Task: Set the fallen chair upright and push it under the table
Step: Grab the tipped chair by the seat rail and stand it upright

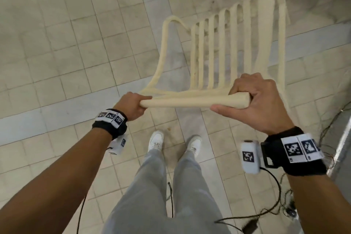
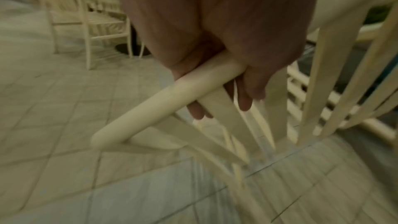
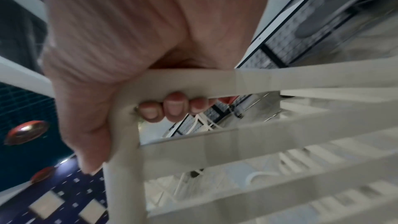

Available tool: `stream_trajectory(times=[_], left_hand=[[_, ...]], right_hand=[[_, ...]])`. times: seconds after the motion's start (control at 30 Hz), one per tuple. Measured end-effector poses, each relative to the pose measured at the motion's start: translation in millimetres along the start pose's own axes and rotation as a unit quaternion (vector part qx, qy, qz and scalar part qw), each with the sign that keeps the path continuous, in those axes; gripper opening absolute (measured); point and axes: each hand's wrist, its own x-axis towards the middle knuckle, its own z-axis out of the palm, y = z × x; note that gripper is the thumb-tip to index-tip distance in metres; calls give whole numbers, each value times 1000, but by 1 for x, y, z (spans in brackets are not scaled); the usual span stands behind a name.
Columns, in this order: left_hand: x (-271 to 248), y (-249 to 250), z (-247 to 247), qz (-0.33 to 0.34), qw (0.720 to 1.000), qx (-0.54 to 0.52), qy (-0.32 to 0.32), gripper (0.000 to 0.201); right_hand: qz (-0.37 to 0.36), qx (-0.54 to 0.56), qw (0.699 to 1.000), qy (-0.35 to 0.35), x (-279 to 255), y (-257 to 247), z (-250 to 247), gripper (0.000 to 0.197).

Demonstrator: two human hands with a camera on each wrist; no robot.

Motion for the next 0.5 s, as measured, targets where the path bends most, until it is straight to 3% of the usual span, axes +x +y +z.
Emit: stream_trajectory(times=[0.17, 0.3, 0.5], left_hand=[[0, 51, -30, 87, 996, 25, 18, 33], [4, 100, -39, 160, 979, 119, 38, 37], [2, 168, -32, 212, 943, 249, 62, 31]], right_hand=[[77, 36, 995, 54, -59, 19, -43, 37], [110, -41, 986, 120, -115, 32, -72, 34], [145, -131, 968, 156, -193, 72, -81, 50]])
